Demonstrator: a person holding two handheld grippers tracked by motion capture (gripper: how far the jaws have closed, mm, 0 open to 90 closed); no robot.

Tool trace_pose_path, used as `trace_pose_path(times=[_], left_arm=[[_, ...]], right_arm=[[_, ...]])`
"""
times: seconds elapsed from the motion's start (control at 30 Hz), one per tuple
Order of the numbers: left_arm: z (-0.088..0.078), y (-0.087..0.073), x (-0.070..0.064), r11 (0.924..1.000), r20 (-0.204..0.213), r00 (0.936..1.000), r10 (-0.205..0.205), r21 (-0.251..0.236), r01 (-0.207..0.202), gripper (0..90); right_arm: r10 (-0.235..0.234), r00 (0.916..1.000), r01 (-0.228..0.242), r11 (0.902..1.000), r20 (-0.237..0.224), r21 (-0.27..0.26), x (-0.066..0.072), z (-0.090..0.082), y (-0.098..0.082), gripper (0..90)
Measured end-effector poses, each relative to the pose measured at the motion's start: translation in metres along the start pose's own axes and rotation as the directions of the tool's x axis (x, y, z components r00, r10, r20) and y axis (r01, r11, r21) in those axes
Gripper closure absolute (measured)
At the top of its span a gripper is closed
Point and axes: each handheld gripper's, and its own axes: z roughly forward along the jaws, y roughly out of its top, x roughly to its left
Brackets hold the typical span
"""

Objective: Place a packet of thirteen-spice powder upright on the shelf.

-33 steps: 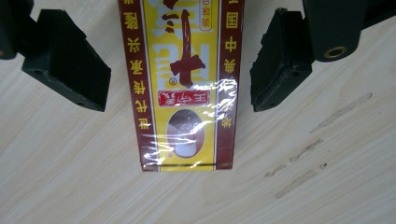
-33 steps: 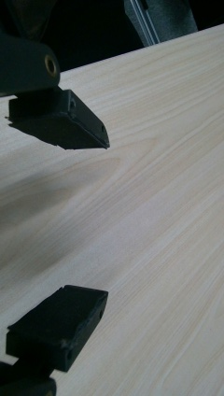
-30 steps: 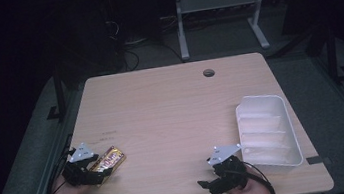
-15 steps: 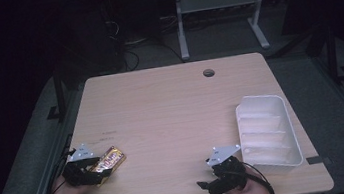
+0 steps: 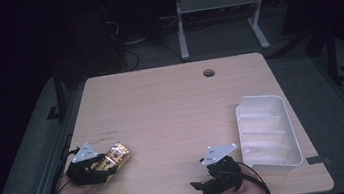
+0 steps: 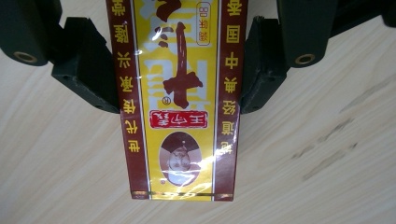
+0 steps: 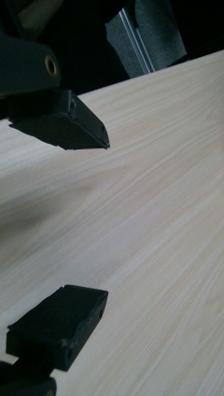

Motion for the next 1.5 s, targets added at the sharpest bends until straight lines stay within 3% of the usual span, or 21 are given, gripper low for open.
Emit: trace_pose_path(times=[0.33,0.7,0.8,1.07,1.33,1.5], left_arm=[[0.011,0.022,-0.031,0.9955,0.041,0.9953,0.088,-0.038,-0.086,32.4],[0.025,0.041,-0.066,0.9836,0.078,0.9827,0.168,-0.08,-0.162,32.4],[0.03,0.045,-0.077,0.9789,0.084,0.9781,0.19,-0.091,-0.183,32.4],[0.04,0.056,-0.102,0.9664,0.102,0.9649,0.242,-0.115,-0.23,32.4],[0.048,0.061,-0.119,0.956,0.115,0.9541,0.277,-0.133,-0.261,32.4],[0.048,0.064,-0.127,0.9468,0.097,0.95,0.297,-0.159,-0.28,32.4]], right_arm=[[0.014,0.9994,-0.013,0.9998,-0.032,0.012,0.0,-0.001,0.02,19.2],[0.039,0.997,-0.039,0.9992,-0.068,-0.003,-0.009,0.006,0.042,21.0],[0.064,0.9944,-0.065,0.9979,-0.084,-0.009,-0.012,0.01,0.046,21.6],[0.113,0.99,-0.115,0.9933,-0.084,-0.013,-0.021,0.011,0.043,21.7],[0.154,0.984,-0.157,0.9871,-0.09,-0.031,-0.025,0.013,0.04,24.3],[0.186,0.9771,-0.19,0.9812,-0.104,-0.034,-0.029,0.018,0.037,25.1]])
